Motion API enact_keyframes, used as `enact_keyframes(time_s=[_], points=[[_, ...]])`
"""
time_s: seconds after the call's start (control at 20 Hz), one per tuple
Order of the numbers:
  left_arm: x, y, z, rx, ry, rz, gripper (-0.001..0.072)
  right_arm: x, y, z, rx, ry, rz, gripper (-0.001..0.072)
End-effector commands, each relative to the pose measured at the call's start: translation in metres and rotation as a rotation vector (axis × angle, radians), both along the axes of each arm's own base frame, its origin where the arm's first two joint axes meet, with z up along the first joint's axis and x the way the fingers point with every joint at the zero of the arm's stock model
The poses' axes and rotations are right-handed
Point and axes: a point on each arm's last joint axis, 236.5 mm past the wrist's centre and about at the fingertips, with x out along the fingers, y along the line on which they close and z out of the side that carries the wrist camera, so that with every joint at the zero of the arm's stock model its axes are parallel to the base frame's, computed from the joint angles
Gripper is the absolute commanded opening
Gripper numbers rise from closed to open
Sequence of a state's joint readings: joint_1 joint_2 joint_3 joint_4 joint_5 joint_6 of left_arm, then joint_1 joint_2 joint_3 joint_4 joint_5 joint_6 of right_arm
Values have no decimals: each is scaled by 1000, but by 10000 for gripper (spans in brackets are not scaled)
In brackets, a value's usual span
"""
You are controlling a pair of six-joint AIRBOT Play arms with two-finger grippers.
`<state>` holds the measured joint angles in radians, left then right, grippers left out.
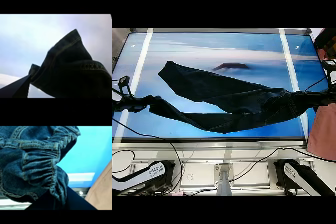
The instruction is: Fold the clothes and pants, and hang the long-sleeved shirts on hangers.
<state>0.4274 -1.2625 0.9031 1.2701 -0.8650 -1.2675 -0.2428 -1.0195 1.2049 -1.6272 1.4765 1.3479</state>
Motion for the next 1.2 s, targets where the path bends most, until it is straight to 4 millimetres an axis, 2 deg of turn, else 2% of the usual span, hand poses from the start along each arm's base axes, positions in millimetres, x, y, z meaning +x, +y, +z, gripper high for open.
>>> enact_keyframes(time_s=[0.0,0.2,0.45,0.6,0.7,0.8,1.0,1.15], points=[[8,16,3,72,-38,-2,694,1,0,0,2,-5,-5,54],[-12,48,-3,228,52,-59,686,1,0,0,2,-5,-5,54],[-33,61,-18,173,121,-11,641,1,1,0,5,-6,-5,54],[-40,52,-27,68,122,-60,640,1,1,0,5,-6,-4,54],[-31,39,-23,-65,41,-59,640,1,1,0,5,-6,-4,54],[-27,35,-21,-166,-12,-21,641,1,1,0,5,-7,-4,54],[-39,34,-35,-240,36,3,640,1,1,0,6,-7,-4,54],[-35,26,-42,-282,29,-22,639,1,2,0,9,-7,-3,54]])
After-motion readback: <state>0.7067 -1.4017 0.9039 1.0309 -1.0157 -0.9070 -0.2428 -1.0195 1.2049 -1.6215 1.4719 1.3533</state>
